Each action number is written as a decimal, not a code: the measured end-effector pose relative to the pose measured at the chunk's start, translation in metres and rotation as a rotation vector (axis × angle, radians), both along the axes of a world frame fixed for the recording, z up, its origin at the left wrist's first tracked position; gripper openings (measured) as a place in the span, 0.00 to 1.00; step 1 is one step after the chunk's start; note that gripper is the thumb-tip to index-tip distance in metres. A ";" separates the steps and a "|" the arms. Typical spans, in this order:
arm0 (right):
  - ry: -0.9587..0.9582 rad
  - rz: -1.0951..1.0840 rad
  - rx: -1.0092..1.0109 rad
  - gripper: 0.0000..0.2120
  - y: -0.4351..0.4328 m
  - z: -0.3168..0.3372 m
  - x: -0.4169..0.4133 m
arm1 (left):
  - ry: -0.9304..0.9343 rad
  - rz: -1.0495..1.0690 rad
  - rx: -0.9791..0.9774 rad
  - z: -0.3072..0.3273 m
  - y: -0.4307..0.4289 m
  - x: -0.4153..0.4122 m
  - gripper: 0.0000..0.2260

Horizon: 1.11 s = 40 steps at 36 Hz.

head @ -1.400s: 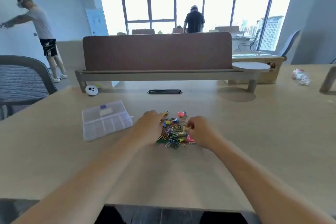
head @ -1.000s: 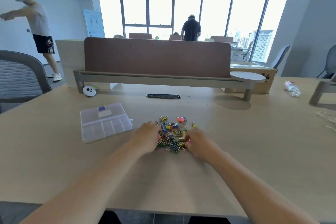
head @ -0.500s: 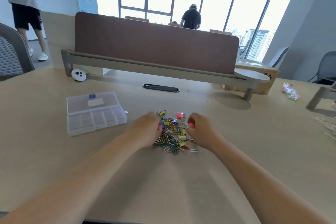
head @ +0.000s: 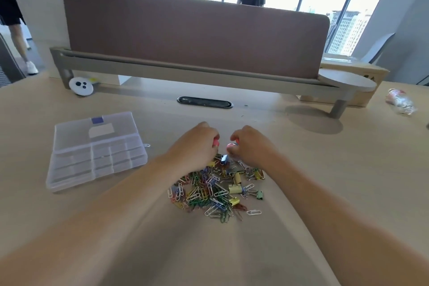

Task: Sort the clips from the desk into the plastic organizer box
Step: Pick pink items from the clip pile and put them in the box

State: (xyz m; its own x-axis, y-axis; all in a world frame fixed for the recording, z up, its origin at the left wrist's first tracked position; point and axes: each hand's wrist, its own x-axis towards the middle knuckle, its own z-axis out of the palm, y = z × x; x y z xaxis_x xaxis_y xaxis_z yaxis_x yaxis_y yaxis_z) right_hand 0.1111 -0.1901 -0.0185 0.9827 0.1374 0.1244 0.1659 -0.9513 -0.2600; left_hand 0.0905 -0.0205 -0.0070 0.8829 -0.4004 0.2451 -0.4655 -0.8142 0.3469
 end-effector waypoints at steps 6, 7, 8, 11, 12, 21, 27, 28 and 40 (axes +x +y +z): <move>0.013 -0.005 -0.041 0.12 0.000 -0.002 0.001 | -0.012 0.012 0.005 -0.005 0.002 0.004 0.11; 0.014 -0.004 -0.044 0.12 0.001 -0.001 0.001 | -0.009 0.015 0.004 -0.005 0.004 0.003 0.11; 0.014 0.000 -0.049 0.11 0.001 -0.001 0.000 | -0.006 0.018 0.004 -0.004 0.005 0.002 0.11; 0.020 -0.006 -0.064 0.09 0.005 0.001 -0.003 | -0.009 0.036 -0.004 -0.002 0.013 -0.003 0.10; 0.015 -0.012 -0.067 0.09 0.006 0.002 -0.004 | -0.013 0.043 -0.010 -0.001 0.016 -0.006 0.09; -0.049 0.130 0.001 0.10 0.060 0.030 -0.016 | -0.052 0.156 -0.070 0.012 0.074 -0.018 0.11; -0.026 0.261 0.110 0.10 0.126 0.033 -0.013 | -0.072 0.291 -0.025 0.017 0.131 -0.021 0.08; -0.022 0.277 0.126 0.10 0.137 0.032 -0.010 | -0.064 0.312 -0.025 0.016 0.141 -0.020 0.07; -0.010 0.417 0.065 0.09 0.230 0.024 0.023 | 0.020 0.423 0.038 0.005 0.213 0.001 0.07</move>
State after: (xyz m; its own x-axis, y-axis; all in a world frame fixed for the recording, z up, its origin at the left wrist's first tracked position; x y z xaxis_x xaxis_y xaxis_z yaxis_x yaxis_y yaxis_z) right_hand 0.1346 0.0402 0.0056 0.8431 0.5149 0.1550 0.5362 -0.7834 -0.3141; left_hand 0.0919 0.1928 -0.0024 0.9758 -0.0107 0.2183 -0.0815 -0.9445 0.3182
